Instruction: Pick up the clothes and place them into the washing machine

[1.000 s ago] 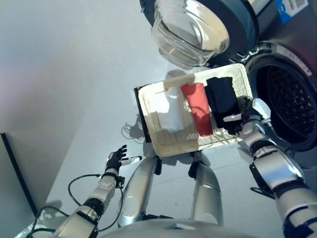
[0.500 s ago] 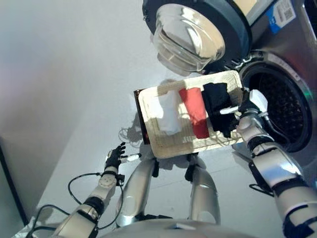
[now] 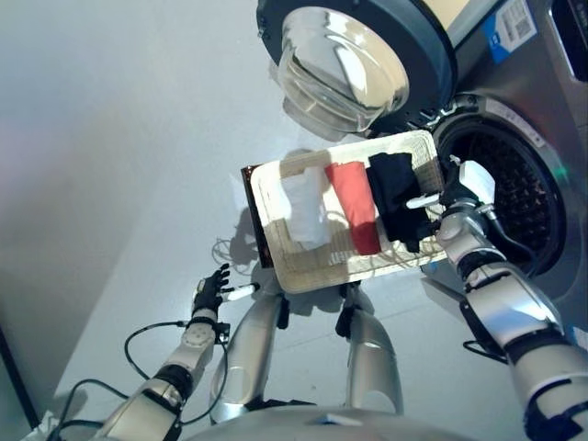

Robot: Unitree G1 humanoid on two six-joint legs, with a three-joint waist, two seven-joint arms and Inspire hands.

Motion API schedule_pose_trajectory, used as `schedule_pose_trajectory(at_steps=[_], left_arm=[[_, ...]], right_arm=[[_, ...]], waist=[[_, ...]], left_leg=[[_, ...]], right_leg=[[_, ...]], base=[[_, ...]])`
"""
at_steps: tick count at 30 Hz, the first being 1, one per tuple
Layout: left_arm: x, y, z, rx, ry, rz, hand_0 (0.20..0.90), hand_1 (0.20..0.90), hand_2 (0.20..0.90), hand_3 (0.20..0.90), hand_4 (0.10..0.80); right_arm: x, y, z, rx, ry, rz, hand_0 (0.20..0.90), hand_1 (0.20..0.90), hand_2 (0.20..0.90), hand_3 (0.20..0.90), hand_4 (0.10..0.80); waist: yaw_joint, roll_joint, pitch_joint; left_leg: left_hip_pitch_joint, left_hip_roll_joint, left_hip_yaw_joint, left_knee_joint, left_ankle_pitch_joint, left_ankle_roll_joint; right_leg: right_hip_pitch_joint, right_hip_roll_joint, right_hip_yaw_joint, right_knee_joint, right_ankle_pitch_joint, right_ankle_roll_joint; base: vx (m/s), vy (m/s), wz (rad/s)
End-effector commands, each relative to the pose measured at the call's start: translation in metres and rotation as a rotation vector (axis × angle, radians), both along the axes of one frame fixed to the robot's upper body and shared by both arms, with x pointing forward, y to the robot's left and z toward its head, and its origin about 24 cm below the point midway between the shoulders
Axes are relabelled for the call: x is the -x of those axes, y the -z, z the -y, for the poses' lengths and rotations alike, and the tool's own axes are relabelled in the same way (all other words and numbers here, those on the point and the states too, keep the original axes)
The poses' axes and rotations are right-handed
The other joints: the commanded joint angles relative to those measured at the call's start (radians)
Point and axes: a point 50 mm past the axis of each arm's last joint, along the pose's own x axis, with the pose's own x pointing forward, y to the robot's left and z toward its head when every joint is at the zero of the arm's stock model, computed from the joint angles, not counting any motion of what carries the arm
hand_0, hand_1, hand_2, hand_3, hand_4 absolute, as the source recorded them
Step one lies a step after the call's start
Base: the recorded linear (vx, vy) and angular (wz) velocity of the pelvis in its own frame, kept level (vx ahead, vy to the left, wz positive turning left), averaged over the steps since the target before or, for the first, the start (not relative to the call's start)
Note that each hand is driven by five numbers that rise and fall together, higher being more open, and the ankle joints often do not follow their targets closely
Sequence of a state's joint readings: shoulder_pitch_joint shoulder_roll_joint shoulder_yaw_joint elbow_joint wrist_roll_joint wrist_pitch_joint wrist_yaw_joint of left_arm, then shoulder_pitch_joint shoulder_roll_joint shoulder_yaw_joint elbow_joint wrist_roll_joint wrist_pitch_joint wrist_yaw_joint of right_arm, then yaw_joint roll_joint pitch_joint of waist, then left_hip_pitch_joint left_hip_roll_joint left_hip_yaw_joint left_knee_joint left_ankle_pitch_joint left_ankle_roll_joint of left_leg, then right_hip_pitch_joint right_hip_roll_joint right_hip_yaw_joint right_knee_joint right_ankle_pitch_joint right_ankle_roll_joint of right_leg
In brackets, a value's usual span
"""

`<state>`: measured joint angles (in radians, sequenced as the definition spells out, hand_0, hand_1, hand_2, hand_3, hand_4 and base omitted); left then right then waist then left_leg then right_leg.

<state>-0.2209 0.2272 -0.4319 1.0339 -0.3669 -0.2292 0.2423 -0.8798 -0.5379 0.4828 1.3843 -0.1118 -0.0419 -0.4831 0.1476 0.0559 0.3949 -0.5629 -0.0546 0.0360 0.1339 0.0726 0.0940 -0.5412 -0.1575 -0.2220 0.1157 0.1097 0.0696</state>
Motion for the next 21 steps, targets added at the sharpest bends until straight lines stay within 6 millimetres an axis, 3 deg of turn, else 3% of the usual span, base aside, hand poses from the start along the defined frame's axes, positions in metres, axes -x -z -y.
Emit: schedule_pose_trajectory(at_steps=[1, 3, 4, 10, 21], left_arm=[[0.009, 0.002, -0.012, -0.034, -0.044, 0.006, 0.9, 0.9, 0.9, 0.9, 0.8], [0.007, 0.0, -0.014, -0.03, -0.057, 0.023, 0.9, 0.9, 0.9, 0.9, 0.8], [0.005, -0.001, -0.015, -0.031, -0.061, 0.033, 0.9, 0.9, 0.9, 0.9, 0.8], [0.001, -0.007, -0.02, -0.028, -0.074, 0.078, 0.9, 0.9, 0.9, 0.9, 0.8], [-0.006, -0.015, -0.019, -0.026, -0.068, 0.127, 0.9, 0.9, 0.9, 0.9, 0.8]], right_arm=[[-0.008, -0.045, 0.017, 0.168, 0.013, 0.124, 0.9, 0.9, 0.9, 0.9, 0.8], [-0.013, -0.051, 0.01, 0.231, -0.043, 0.133, 0.9, 0.9, 0.9, 0.9, 0.8], [-0.015, -0.052, 0.004, 0.297, -0.094, 0.119, 0.9, 0.9, 0.9, 0.9, 0.8], [-0.021, -0.057, -0.009, 0.563, -0.242, 0.04, 0.9, 0.9, 0.9, 0.9, 0.8], [-0.022, -0.066, -0.004, 0.74, -0.218, 0.002, 0.9, 0.9, 0.9, 0.9, 0.8]], waist=[[0.01, -0.006, -0.002], [0.007, -0.009, 0.003], [0.009, -0.011, 0.0], [0.011, -0.02, -0.006], [0.016, 0.003, -0.005]], left_leg=[[-0.097, -0.015, -0.034, 0.118, -0.049, -0.12], [-0.128, -0.014, -0.034, 0.15, -0.062, -0.12], [-0.139, -0.007, -0.042, 0.183, -0.107, -0.125], [-0.188, -0.002, -0.049, 0.22, -0.123, -0.125], [-0.226, -0.005, -0.052, 0.221, -0.117, -0.125]], right_leg=[[0.012, -0.008, 0.011, 0.033, -0.021, 0.014], [-0.018, -0.006, 0.009, 0.061, -0.031, 0.008], [-0.032, 0.0, 0.019, 0.091, -0.063, 0.013], [-0.084, 0.003, 0.016, 0.135, -0.084, 0.007], [-0.144, 0.003, 0.022, 0.168, -0.092, 0.001]], base=[[0.0, 0.0, 0.0], [0.024, -0.02, 0.07], [0.08, -0.027, 0.1], [0.013, -0.013, 0.04], [-0.015, 0.005, 0.03]])
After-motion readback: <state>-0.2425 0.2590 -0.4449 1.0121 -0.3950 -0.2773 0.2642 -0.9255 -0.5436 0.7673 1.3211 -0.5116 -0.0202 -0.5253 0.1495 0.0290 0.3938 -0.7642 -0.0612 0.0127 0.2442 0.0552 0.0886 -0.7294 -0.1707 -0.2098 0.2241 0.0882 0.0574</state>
